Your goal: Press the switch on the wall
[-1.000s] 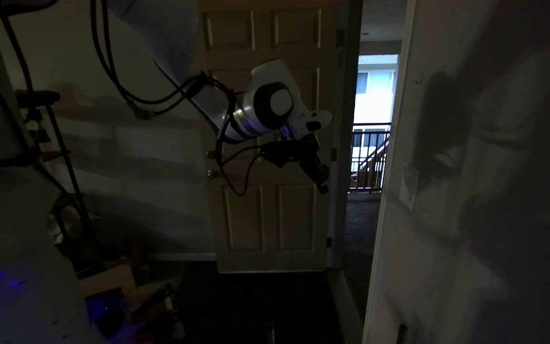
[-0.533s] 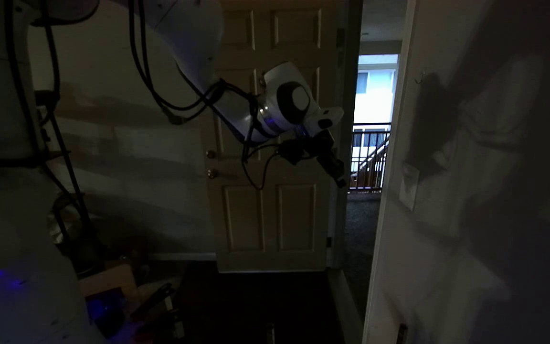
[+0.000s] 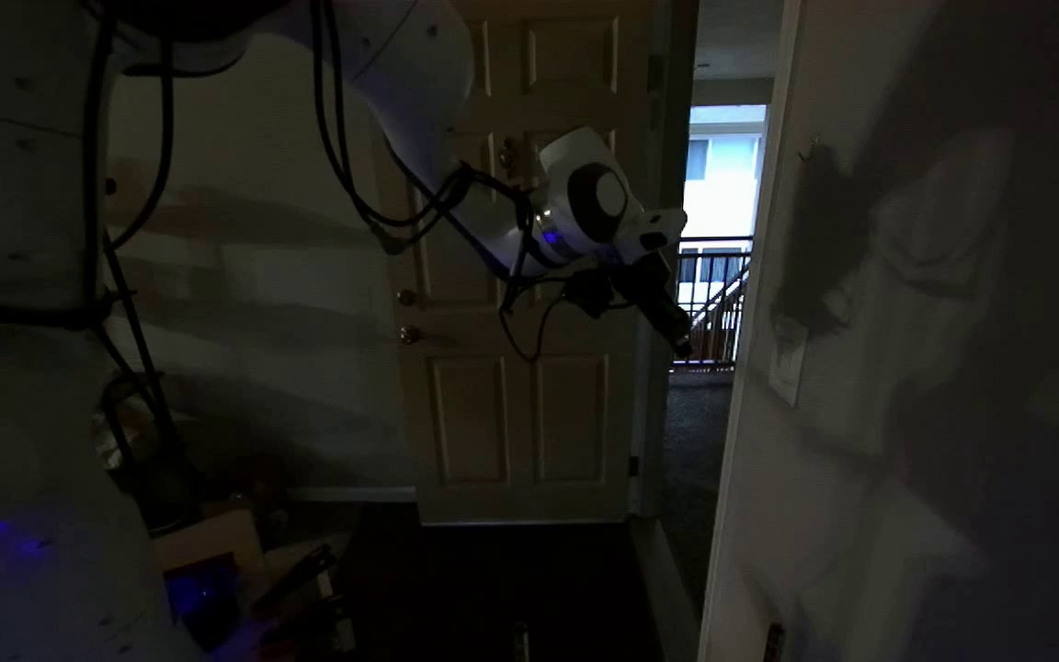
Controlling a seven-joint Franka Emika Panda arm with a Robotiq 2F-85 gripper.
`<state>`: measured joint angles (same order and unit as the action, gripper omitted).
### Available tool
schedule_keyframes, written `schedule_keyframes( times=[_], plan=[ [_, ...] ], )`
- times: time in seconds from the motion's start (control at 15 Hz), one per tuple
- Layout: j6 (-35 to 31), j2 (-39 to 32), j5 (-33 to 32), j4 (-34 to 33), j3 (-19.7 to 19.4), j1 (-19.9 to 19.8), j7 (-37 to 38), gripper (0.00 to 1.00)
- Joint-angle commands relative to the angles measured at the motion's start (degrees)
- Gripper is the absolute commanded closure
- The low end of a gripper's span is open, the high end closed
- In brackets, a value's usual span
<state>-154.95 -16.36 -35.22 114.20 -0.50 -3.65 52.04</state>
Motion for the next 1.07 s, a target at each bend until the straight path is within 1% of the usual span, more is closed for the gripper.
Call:
schedule_keyframes(
  times=[0.0,0.13,0.4,0.67,1.0],
  plan=[
    [1.9,-2.8,5.1,-4.4,-4.2,3.8,-1.5,0.96],
    [3.3,-4.4,7.9,-7.3,-5.8,5.0,-2.1,0.96],
    [7.2,-7.2,13.1,-12.2,-7.4,5.5,-3.7,0.96],
    [10.0,-9.8,16.0,-16.5,-8.1,5.4,-4.6,0.96],
    [11.9,-12.7,17.7,-20.9,-8.6,5.5,-6.4,0.96]
  ],
)
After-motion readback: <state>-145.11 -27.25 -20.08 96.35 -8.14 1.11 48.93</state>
